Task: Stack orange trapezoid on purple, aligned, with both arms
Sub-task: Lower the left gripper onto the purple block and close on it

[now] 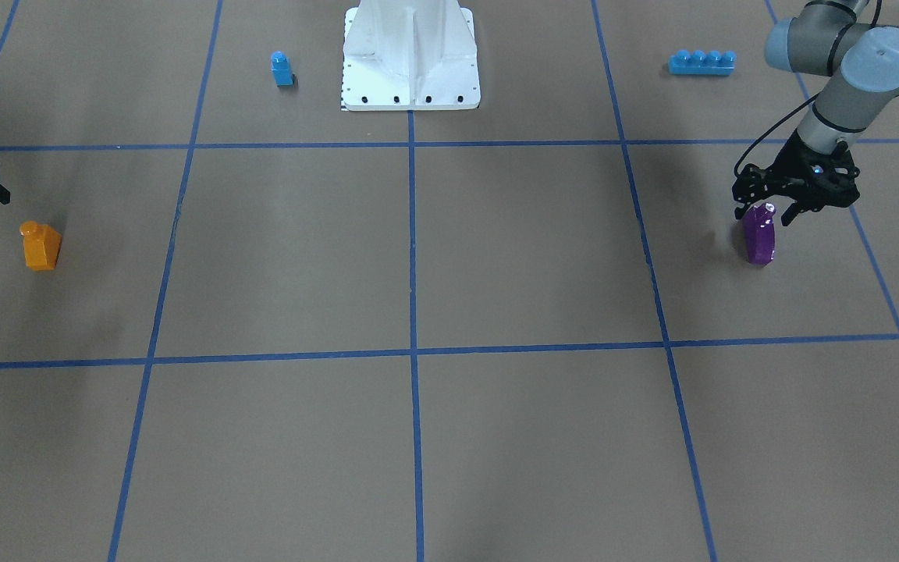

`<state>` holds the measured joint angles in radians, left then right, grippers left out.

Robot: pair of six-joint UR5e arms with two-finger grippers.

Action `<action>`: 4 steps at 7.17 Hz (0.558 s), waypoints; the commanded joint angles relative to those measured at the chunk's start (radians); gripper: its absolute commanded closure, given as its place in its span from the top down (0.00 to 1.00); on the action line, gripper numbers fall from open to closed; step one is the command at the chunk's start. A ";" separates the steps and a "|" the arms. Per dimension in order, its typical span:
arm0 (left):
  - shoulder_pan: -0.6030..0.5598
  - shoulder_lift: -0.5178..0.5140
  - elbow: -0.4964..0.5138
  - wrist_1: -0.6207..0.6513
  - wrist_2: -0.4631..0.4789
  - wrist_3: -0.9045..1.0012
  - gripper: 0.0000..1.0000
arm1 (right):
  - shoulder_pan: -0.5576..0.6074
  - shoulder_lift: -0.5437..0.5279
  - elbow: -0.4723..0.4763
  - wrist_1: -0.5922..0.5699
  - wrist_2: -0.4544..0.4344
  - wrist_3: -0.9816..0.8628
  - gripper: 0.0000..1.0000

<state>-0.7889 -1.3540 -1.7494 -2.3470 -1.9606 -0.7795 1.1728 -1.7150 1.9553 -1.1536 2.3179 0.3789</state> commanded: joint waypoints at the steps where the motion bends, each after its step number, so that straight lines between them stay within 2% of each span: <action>1: 0.002 0.000 0.007 0.000 0.000 0.002 0.61 | -0.001 0.000 0.000 0.000 0.002 0.000 1.00; 2: 0.002 0.000 0.010 0.000 0.000 0.002 0.61 | -0.001 0.000 0.000 0.000 0.002 0.000 1.00; 3: 0.002 0.000 0.011 0.000 0.000 0.002 0.54 | -0.001 0.001 0.000 0.000 0.002 0.000 1.00; 4: 0.002 0.000 0.011 0.000 0.000 0.002 0.30 | -0.001 0.003 0.000 0.000 0.002 0.000 1.00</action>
<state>-0.7870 -1.3545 -1.7391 -2.3470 -1.9604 -0.7778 1.1721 -1.7136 1.9558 -1.1535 2.3193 0.3789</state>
